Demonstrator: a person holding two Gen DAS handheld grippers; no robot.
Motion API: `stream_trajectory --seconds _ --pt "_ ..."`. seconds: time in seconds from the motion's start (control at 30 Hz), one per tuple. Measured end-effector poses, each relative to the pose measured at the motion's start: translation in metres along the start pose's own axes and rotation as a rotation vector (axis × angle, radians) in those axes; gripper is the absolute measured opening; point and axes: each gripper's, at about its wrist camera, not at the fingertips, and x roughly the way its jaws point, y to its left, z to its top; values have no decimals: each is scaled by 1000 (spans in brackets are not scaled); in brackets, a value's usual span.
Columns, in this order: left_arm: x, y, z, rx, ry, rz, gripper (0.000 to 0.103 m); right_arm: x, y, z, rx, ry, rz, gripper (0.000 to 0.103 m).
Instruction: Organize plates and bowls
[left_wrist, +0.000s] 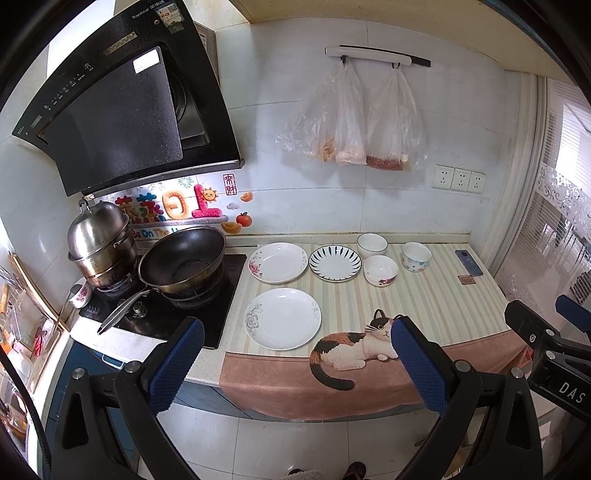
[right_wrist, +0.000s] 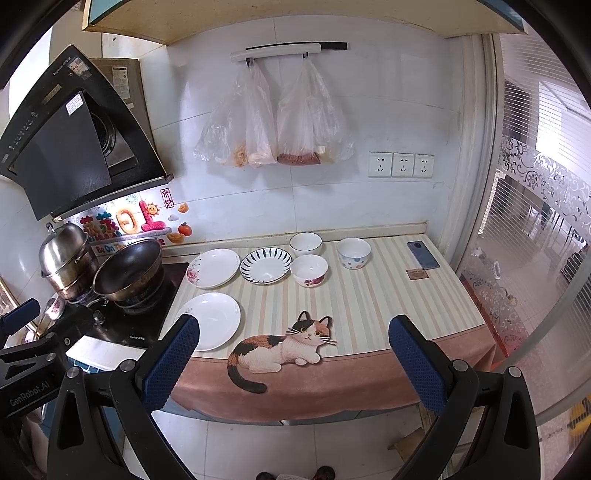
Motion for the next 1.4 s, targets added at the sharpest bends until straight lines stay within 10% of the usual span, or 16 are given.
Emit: stream_trajectory --seconds 1.4 --pt "-3 -5 7 6 -14 2 103 -4 -2 2 1 -9 -1 103"
